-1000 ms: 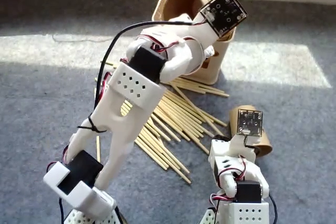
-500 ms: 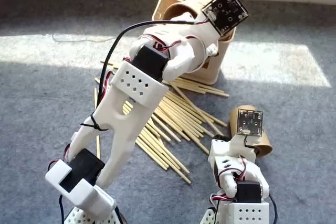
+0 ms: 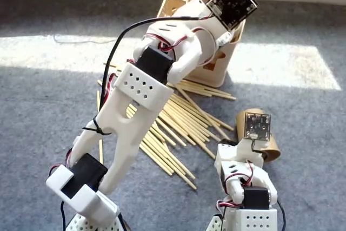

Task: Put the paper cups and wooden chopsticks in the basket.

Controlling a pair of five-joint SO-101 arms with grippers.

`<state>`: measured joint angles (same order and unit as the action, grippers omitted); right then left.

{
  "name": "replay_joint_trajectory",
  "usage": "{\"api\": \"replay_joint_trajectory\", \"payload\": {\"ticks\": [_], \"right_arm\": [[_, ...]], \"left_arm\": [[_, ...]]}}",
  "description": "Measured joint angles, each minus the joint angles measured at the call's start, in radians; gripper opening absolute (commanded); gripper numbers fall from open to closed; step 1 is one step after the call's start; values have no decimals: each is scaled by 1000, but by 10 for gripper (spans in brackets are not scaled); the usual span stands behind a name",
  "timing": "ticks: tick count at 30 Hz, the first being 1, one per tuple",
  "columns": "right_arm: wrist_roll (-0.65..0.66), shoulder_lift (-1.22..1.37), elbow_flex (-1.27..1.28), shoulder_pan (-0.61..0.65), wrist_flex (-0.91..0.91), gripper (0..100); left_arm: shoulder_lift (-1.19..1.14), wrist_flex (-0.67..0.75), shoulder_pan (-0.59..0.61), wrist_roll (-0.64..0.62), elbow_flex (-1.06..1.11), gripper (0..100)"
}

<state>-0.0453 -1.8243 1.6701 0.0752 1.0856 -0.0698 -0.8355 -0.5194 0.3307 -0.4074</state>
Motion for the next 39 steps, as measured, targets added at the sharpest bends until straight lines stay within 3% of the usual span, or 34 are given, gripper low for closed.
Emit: {"api": "replay_joint_trajectory", "payload": {"ticks": [15,30,39], "right_arm": [[0,0,0,0,0,6],[0,0,0,0,0,6],[0,0,0,0,0,6]], "left_arm": [[0,-9,0,0,0,133],[89,-373,0,-6,0,28],[262,-554,110,-189,0,24]]}}
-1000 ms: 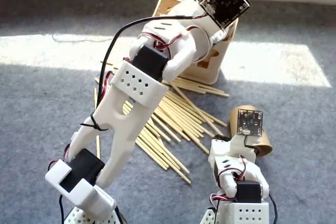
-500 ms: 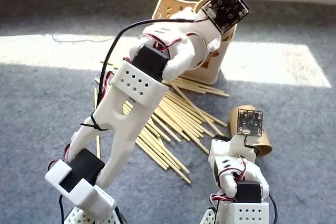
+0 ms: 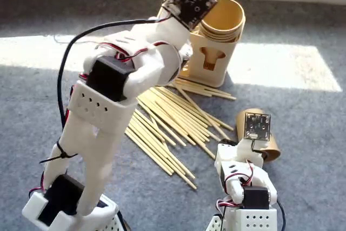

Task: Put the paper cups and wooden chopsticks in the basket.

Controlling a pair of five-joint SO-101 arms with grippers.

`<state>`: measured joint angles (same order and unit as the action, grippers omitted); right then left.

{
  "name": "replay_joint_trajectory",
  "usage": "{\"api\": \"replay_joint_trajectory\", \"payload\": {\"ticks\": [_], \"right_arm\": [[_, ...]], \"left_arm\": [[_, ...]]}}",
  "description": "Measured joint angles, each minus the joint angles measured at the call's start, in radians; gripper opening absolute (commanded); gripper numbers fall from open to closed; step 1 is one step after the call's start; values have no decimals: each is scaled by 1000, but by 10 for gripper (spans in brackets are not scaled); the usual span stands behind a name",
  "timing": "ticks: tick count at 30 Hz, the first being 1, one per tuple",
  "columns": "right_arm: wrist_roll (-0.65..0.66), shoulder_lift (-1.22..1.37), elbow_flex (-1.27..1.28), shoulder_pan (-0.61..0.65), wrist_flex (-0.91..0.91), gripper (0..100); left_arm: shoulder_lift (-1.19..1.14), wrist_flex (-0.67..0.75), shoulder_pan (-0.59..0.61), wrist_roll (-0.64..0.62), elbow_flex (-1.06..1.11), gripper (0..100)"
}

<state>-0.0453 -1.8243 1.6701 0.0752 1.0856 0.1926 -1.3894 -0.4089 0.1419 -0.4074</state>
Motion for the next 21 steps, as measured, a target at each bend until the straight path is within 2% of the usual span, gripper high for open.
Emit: {"api": "replay_joint_trajectory", "payload": {"ticks": [6,13,16,21], "right_arm": [[0,0,0,0,0,6],[0,0,0,0,0,6],[0,0,0,0,0,6],[0,0,0,0,0,6]], "left_arm": [[28,-100,94,-43,0,24],[98,-155,127,-48,51,24],[170,-121,127,-48,170,24],[336,40,166,-48,445,27]]}}
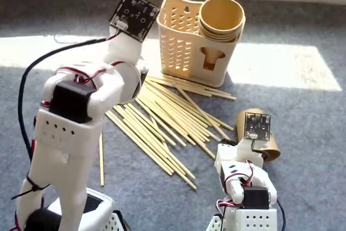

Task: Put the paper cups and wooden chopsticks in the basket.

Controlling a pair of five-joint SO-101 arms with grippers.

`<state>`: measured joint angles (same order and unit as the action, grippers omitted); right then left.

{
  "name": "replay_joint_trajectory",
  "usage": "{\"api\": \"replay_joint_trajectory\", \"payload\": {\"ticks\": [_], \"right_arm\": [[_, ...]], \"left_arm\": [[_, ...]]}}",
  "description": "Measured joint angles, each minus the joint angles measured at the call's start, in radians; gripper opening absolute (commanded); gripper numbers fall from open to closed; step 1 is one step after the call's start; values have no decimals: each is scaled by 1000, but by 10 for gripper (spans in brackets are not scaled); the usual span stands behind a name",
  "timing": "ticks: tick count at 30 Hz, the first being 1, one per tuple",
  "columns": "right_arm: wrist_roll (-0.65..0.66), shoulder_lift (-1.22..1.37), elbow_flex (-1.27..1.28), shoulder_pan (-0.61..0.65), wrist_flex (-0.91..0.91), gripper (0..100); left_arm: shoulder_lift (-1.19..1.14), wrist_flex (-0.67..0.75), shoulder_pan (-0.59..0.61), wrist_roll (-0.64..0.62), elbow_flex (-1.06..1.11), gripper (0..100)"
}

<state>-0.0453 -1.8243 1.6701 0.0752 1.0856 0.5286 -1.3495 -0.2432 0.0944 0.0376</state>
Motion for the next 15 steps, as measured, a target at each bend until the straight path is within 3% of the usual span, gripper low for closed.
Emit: {"api": "replay_joint_trajectory", "payload": {"ticks": [7,15], "right_arm": [[0,0,0,0,0,6],[0,0,0,0,0,6]], "left_arm": [[215,229,74,0,390,28],[373,336,150,0,689,28]]}}
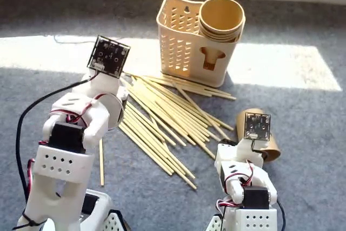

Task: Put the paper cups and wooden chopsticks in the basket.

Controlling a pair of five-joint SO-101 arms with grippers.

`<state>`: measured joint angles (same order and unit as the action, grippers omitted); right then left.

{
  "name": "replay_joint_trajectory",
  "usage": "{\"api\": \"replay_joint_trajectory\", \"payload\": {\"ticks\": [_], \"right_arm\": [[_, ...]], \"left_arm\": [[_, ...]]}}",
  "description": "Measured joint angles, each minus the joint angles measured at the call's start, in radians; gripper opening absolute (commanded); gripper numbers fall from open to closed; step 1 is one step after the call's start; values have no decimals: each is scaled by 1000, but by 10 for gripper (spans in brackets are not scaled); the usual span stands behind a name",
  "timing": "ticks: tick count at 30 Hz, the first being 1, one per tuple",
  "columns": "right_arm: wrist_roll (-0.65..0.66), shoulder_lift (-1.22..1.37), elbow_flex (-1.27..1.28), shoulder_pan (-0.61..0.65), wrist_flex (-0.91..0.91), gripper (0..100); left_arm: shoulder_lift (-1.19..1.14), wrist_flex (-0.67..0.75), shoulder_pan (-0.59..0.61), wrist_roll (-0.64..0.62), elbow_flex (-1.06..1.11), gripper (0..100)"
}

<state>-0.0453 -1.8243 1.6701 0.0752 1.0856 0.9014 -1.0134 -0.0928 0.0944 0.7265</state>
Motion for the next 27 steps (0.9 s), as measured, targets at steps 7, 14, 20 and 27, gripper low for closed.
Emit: {"api": "replay_joint_trajectory", "payload": {"ticks": [7,14,20,27], "right_arm": [[0,0,0,0,0,6],[0,0,0,0,0,6],[0,0,0,0,0,6],[0,0,0,0,0,5]], "left_arm": [[112,103,83,0,229,28],[242,115,167,0,393,28],[385,115,221,0,534,28],[592,115,273,0,738,29]]}}
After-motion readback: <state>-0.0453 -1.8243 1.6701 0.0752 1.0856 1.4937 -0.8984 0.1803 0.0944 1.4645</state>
